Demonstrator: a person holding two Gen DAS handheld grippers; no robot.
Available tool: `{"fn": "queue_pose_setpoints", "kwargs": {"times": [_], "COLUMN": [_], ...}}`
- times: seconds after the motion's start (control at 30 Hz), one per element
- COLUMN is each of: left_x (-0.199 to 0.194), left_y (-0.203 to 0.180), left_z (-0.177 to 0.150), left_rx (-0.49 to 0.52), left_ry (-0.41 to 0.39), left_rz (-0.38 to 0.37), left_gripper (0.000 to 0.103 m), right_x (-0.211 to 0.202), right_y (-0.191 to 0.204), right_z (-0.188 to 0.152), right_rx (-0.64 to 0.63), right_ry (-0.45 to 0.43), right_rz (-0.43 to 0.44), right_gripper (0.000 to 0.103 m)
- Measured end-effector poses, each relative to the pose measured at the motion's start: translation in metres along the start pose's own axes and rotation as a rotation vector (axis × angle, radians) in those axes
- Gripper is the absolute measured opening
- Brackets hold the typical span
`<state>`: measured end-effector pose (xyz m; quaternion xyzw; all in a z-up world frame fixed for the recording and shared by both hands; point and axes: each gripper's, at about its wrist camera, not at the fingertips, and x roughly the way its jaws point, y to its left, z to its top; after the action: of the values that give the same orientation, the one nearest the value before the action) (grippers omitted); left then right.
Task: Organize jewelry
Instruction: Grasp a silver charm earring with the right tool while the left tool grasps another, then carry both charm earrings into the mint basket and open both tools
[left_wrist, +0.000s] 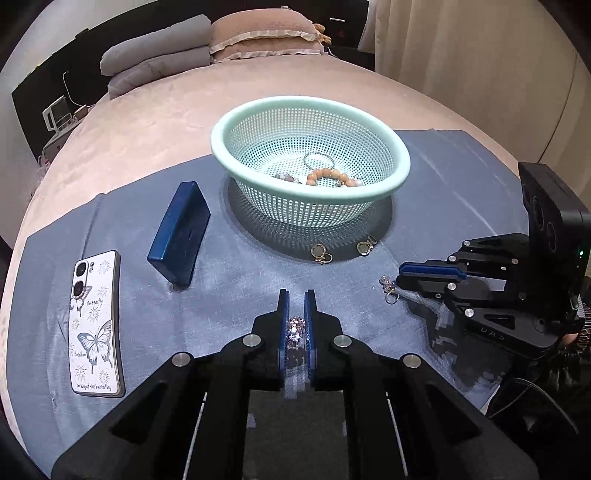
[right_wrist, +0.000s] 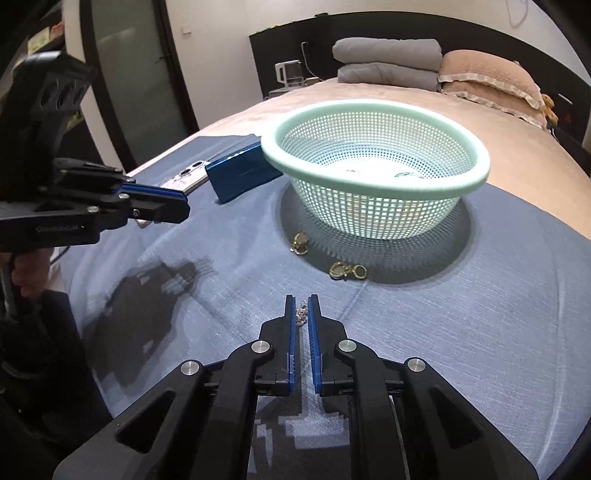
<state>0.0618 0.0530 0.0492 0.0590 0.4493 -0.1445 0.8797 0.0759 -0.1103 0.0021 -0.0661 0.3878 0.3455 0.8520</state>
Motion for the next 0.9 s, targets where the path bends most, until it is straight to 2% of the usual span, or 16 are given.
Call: {"fn": "queue_pose_setpoints", "kwargs": {"times": [0.1,0.17,0.3,0.37,0.53,0.73,0.9], "left_x": [-0.003,-0.003,-0.005,-0.006,-0.010,-0.016,-0.022], "left_y": [0.001,0.000,0.001,0.000,-0.003,-0.009,-0.017], "left_z": [-0.001,0.000,0.002,0.005,0.013,0.030,0.053], "left_rx": [0.005,0.007,0.004,0.006,0.023,0.064,0.111], "left_ry": [0.005,0.006,0.003,0.002,-0.011,-0.032,-0.060], "left_rz": [0.003,0.006,0.005,0.006,0.007,0.001,-0.002], "left_gripper": [0.008,0.008,0.008,0.008,0.008,0.008,0.008], "right_x": [0.005,0.010,0.021,0.022,0.011,-0.020,-0.049], "right_y": [0.004,0.006,0.014,0.017,0.015,0.009,0.000], "right_z": [0.000,-0.001,-0.005,-0.005,-0.002,0.009,0.035], "right_rx": [0.003,0.001,-0.018,-0.021,-0.012,-0.007,-0.030], "right_ry": [-0.001,0.010,0.030,0.035,0.044,-0.015,-0.080], "right_rz": [-0.008,-0.042,-0.095,-0.091,-0.085,-0.107,-0.148], "right_gripper": [0.022,0.023,0.021,0.010,0.009,0.009,0.009]}}
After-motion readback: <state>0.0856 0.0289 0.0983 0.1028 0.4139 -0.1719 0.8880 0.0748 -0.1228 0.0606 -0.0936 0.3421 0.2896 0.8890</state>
